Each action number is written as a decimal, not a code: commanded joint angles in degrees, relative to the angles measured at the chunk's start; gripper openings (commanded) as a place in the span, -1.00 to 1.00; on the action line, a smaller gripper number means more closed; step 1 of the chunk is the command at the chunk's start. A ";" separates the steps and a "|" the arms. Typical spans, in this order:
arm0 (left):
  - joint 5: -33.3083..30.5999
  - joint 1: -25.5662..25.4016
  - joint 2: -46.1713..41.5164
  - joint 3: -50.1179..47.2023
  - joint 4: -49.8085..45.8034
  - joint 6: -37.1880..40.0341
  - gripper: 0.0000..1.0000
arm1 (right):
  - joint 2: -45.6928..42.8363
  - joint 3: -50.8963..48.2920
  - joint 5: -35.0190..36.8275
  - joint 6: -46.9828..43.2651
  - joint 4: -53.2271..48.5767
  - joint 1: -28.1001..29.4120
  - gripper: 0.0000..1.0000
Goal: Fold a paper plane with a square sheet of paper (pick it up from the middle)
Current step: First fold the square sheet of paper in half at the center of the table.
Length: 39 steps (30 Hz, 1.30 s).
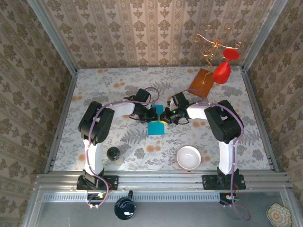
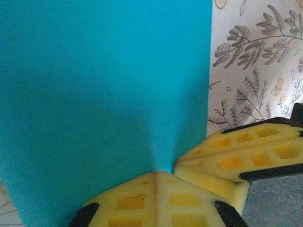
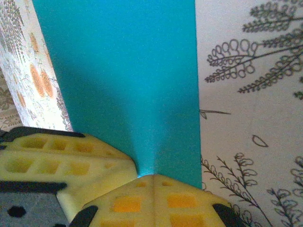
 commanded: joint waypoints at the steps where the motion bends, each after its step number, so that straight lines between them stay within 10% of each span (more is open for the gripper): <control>1: 1.36 3.02 0.63 -2.55 -1.45 5.51 -0.97 | 6.12 -4.64 11.90 -0.01 -12.55 -0.29 -0.93; 11: 3.85 12.78 -7.90 -8.76 -0.56 9.62 -0.97 | 6.12 -6.55 12.05 0.53 -11.95 -1.52 -0.92; 27: 7.63 2.57 2.49 0.22 8.06 0.46 -0.96 | 6.64 -6.11 11.87 0.10 -12.42 -1.38 -0.93; 39: 5.51 16.27 1.05 -6.81 6.46 4.60 -0.96 | 6.81 -5.43 14.20 -1.21 -14.77 -1.55 -0.92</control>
